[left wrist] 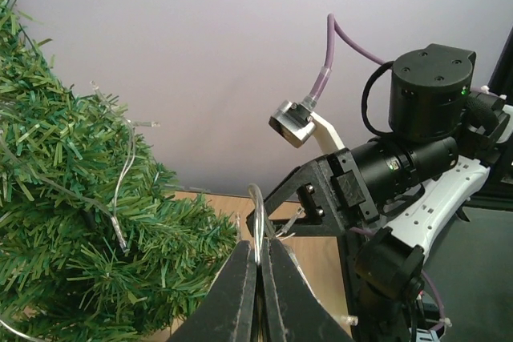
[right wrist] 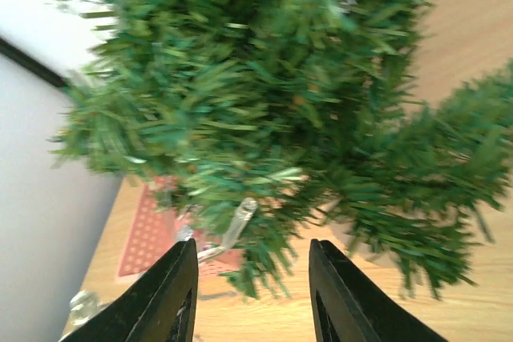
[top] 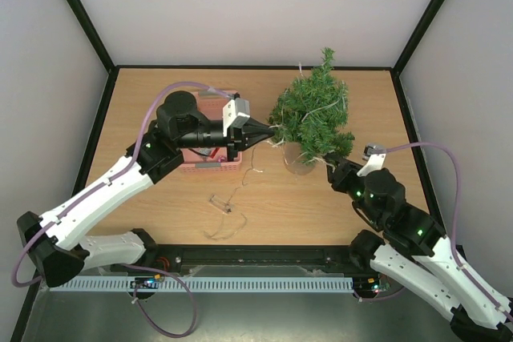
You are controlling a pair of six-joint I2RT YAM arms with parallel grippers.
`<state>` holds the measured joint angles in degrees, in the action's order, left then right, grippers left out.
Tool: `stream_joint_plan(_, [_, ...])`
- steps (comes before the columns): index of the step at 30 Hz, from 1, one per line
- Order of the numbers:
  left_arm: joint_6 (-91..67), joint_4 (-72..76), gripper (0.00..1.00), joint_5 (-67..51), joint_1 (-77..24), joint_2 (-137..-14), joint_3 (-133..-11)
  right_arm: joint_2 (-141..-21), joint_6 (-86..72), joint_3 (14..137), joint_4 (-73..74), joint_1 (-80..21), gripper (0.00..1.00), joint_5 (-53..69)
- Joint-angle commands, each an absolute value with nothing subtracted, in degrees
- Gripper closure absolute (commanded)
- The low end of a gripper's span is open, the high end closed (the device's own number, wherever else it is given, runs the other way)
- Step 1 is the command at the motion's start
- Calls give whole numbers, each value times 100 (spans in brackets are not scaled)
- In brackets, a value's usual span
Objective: Decorate the small christmas tree
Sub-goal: Wrap the decoration item around the Christmas tree.
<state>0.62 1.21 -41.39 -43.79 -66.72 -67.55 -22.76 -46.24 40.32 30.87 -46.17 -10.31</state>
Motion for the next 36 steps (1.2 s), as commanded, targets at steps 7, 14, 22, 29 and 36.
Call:
stream_joint_plan(7, [-36, 377, 98, -3948, -4494, -6952, -7128, -2126, -5140, 4494, 4437, -4641, 62, -2151])
stream_joint_plan(14, [-102, 442, 98, -3896, -4584, -7026, -7291, -2119, -5169, 4796, 4919, -4647, 64, -2047])
stream_joint_plan(22, [-601, 1193, 98, -4197, -4665, -7412, -7524, -1998, -4974, 4591, 4360, -4643, 72, -2689])
stream_joint_plan(29, [-463, 864, 98, -4157, -4876, -7893, -8263, -1586, -4413, 4421, 3048, -4645, 92, -3190])
stream_joint_plan(36, [-414, 670, 98, -4034, -4994, -7900, -8412, -1774, -4370, 4498, 2842, -4647, 98, -3046])
